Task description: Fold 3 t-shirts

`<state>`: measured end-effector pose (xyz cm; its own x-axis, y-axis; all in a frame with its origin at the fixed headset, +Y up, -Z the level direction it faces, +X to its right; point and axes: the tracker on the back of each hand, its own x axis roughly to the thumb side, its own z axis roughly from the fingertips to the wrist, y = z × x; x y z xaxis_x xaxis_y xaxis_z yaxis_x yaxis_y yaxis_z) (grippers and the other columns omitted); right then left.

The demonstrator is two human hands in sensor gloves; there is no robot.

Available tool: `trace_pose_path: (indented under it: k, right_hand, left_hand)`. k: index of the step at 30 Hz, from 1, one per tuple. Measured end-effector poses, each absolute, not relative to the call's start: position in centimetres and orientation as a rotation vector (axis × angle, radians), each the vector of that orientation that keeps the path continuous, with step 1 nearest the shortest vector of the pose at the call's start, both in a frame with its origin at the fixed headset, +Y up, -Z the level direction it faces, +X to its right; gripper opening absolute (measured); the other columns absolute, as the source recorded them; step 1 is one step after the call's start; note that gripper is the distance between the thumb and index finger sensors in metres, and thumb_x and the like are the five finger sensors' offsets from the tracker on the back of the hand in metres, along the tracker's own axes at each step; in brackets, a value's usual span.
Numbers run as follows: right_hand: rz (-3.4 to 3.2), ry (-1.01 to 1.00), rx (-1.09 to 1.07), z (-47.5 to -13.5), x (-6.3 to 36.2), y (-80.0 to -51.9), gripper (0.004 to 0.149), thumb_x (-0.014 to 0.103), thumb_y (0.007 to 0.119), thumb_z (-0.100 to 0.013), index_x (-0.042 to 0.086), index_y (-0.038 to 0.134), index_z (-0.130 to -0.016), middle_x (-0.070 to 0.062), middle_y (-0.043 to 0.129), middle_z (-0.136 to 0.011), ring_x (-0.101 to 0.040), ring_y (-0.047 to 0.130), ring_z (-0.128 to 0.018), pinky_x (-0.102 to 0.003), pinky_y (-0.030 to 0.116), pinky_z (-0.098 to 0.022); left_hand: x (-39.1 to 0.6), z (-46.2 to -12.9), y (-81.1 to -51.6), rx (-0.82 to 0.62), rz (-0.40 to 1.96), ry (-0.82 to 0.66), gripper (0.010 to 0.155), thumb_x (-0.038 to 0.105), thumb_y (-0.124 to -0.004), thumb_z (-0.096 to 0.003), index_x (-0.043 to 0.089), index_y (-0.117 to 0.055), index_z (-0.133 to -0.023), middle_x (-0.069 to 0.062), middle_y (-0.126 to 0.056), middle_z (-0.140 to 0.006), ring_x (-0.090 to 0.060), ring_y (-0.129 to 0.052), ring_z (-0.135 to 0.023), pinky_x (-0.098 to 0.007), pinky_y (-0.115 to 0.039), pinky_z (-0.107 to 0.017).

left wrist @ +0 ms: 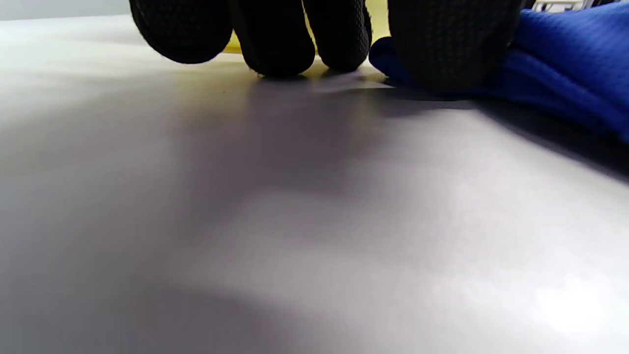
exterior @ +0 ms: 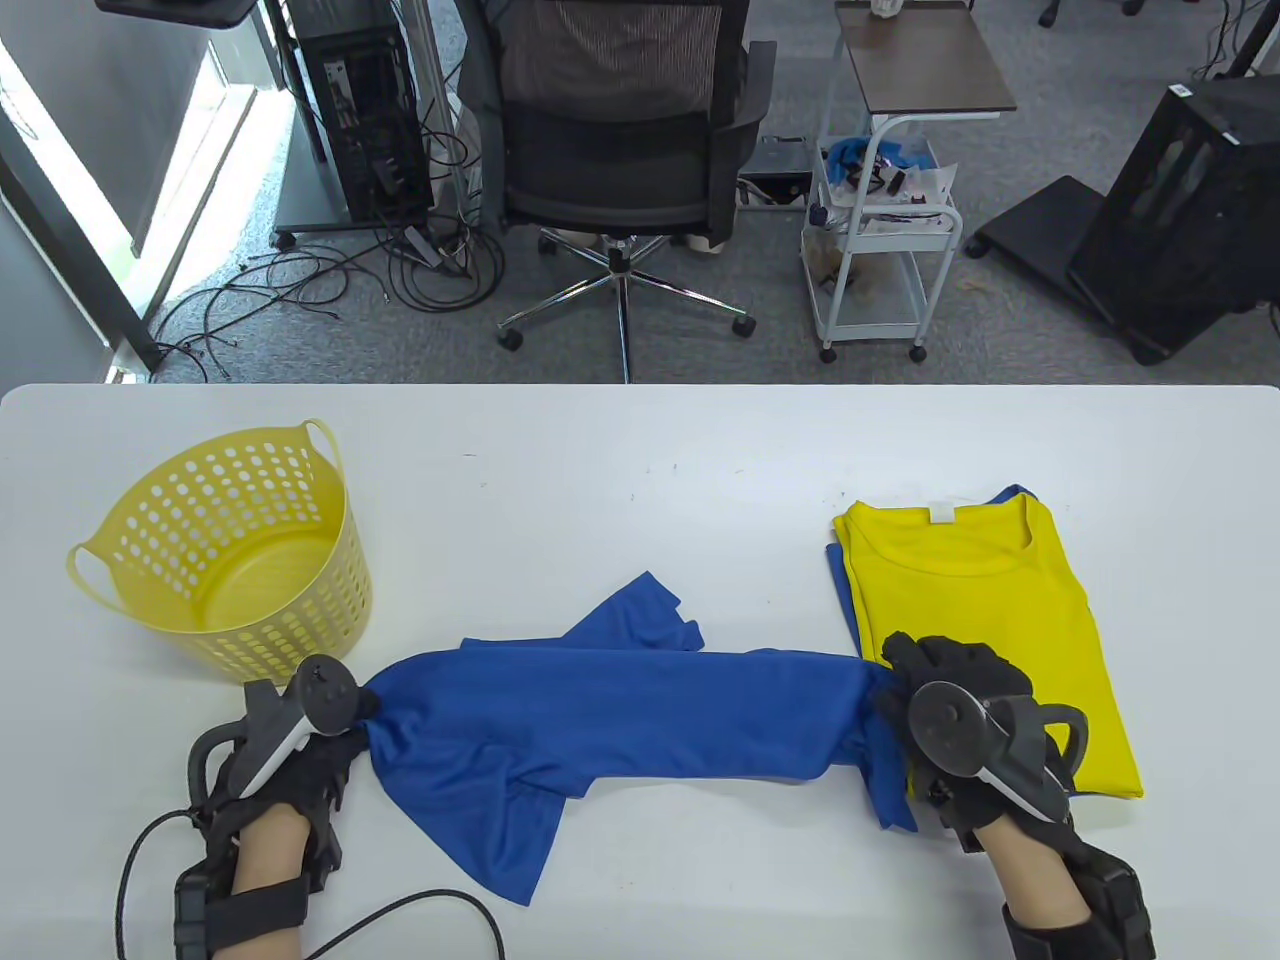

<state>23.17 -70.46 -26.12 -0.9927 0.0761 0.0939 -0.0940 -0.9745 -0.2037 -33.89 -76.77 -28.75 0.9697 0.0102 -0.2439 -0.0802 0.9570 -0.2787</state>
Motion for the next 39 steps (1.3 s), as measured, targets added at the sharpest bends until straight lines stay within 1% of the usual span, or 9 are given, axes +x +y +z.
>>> trace_pose_path:
  k: [5,9,12,20,23,26,31,35,39]
  right_hand:
    - [3.027,-0.310,0.133,-26.0,23.2,-70.6,0.055,0.045,0.077,-0.042,0.024,0.070,-0.093,-0.009,0.075,-0.093,-0.038,0.077,-0.081,-0.061,0.057,-0.063]
    - [3.023,-0.298,0.136,-25.9,23.2,-70.6,0.055,0.045,0.077,-0.042,0.024,0.070,-0.093,-0.009,0.075,-0.093,-0.039,0.076,-0.081,-0.061,0.057,-0.063]
    - [3.022,-0.291,0.142,-26.0,23.1,-70.6,0.056,0.045,0.077,-0.043,0.024,0.070,-0.093,-0.009,0.075,-0.093,-0.039,0.076,-0.081,-0.061,0.056,-0.063]
    - [3.008,-0.271,0.191,-25.8,22.5,-70.6,0.056,0.046,0.076,-0.043,0.024,0.069,-0.094,-0.009,0.075,-0.093,-0.038,0.077,-0.081,-0.061,0.057,-0.063]
    - [2.998,-0.265,0.194,-25.8,22.5,-70.7,0.056,0.046,0.076,-0.043,0.024,0.069,-0.094,-0.009,0.076,-0.092,-0.038,0.077,-0.080,-0.061,0.057,-0.063]
    - [2.986,-0.254,0.186,-25.9,22.7,-70.8,0.056,0.046,0.076,-0.043,0.023,0.069,-0.094,-0.009,0.076,-0.092,-0.038,0.077,-0.080,-0.061,0.057,-0.063]
    - [2.975,-0.250,0.185,-26.0,22.7,-70.7,0.056,0.046,0.076,-0.043,0.023,0.069,-0.094,-0.009,0.077,-0.091,-0.038,0.078,-0.080,-0.061,0.057,-0.063]
    - [2.951,-0.216,0.219,-25.9,22.5,-70.7,0.056,0.047,0.076,-0.043,0.023,0.070,-0.093,-0.008,0.080,-0.088,-0.036,0.081,-0.076,-0.060,0.060,-0.061]
    - [2.889,-0.143,0.285,-26.0,21.7,-70.6,0.052,0.046,0.076,-0.043,0.023,0.074,-0.090,-0.007,0.082,-0.087,-0.036,0.085,-0.075,-0.060,0.063,-0.061]
  left_hand:
    - [-34.0,-28.8,-76.3,-0.253,0.095,0.234,0.041,0.047,-0.074,-0.0416,0.051,-0.077,-0.083,0.006,-0.076,-0.095,-0.020,-0.078,-0.081,-0.041,-0.075,-0.056]
    - [-34.2,-28.4,-75.0,-0.117,0.176,0.218,0.041,0.048,-0.075,-0.0408,0.048,-0.079,-0.081,0.008,-0.080,-0.091,-0.019,-0.081,-0.077,-0.040,-0.077,-0.053]
    - [-34.1,-28.1,-74.3,-0.071,0.254,0.200,0.042,0.047,-0.069,-0.0424,0.035,-0.077,-0.082,0.007,-0.081,-0.082,-0.019,-0.081,-0.072,-0.039,-0.076,-0.054]
    - [-31.7,-28.3,-72.8,-0.074,0.364,0.124,0.043,0.048,-0.057,-0.0441,0.029,-0.075,-0.078,0.002,-0.078,-0.068,-0.019,-0.077,-0.058,-0.037,-0.073,-0.049]
    - [-30.6,-28.8,-69.9,-0.028,0.422,0.110,0.043,0.048,-0.056,-0.0442,0.028,-0.075,-0.077,0.002,-0.077,-0.065,-0.017,-0.077,-0.056,-0.036,-0.073,-0.047]
    - [-29.3,-29.3,-65.6,0.031,0.505,0.082,0.043,0.047,-0.057,-0.0443,0.027,-0.075,-0.078,0.001,-0.077,-0.066,-0.019,-0.076,-0.057,-0.038,-0.072,-0.049]
    - [-26.5,-29.8,-58.2,0.115,0.451,0.031,0.043,0.047,-0.057,-0.0448,0.028,-0.075,-0.079,0.001,-0.077,-0.070,-0.020,-0.077,-0.063,-0.039,-0.073,-0.053]
    - [-24.8,-29.9,-52.4,0.182,0.391,0.014,0.043,0.046,-0.059,-0.0451,0.027,-0.076,-0.080,0.000,-0.077,-0.078,-0.022,-0.077,-0.072,-0.041,-0.074,-0.059]
    - [-23.5,-29.6,-48.1,0.233,0.357,0.009,0.043,0.045,-0.060,-0.0453,0.026,-0.076,-0.080,0.000,-0.077,-0.079,-0.022,-0.078,-0.074,-0.041,-0.075,-0.059]
